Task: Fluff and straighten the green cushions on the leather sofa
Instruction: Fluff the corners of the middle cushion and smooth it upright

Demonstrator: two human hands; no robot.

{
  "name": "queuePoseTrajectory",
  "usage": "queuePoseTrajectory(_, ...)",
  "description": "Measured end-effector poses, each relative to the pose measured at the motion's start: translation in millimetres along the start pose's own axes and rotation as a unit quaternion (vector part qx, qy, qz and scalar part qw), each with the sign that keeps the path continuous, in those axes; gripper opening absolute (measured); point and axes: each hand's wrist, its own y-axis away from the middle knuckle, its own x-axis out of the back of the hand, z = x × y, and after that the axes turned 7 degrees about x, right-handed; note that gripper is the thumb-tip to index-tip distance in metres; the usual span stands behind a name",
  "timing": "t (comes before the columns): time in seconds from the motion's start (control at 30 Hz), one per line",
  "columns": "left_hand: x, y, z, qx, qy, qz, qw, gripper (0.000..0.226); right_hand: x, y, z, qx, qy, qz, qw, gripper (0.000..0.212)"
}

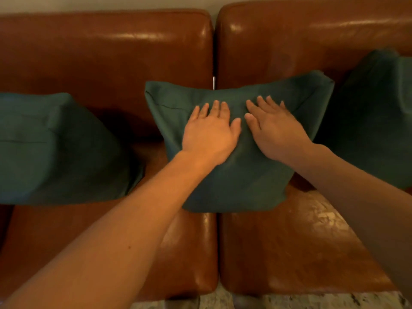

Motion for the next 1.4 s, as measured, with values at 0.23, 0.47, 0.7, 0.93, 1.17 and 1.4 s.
queuePoseTrajectory(0.23,10.6,0.8,-29.1,0.072,-0.022,-0.039,0.996,0.070,15.7,-9.8,-5.8,-0.052,0.040,-0.003,0.998,0.059)
queuePoseTrajectory(0.47,4.7,-29.7,-0.6,0.017,0.144,-0.082,0.986,0.058,9.5,-31.3,1.4,-0.001,-0.032,-0.059,0.998,0.055)
queuePoseTrajectory(0.7,5.7,-44.3,-38.3,0.086,0.030,-0.134,0.987,0.074,11.5,-26.5,18.6,-0.056,0.012,-0.098,0.994,0.083)
queuePoseTrajectory(0.93,8.9,-42.6,-53.1,0.096,-0.050,-0.120,0.987,0.080,13.1,-25.7,38.0,-0.095,0.051,-0.093,0.990,0.087)
queuePoseTrajectory(1.17,20.1,-7.2,-52.5,-0.028,0.121,0.133,0.983,0.053,26.1,-21.2,14.7,-0.028,0.016,0.032,0.999,0.058)
queuePoseTrajectory(1.4,-22.7,41.1,-68.6,0.246,0.576,0.343,0.700,0.040,7.0,-20.1,-56.5,0.106,0.001,0.075,0.992,0.066)
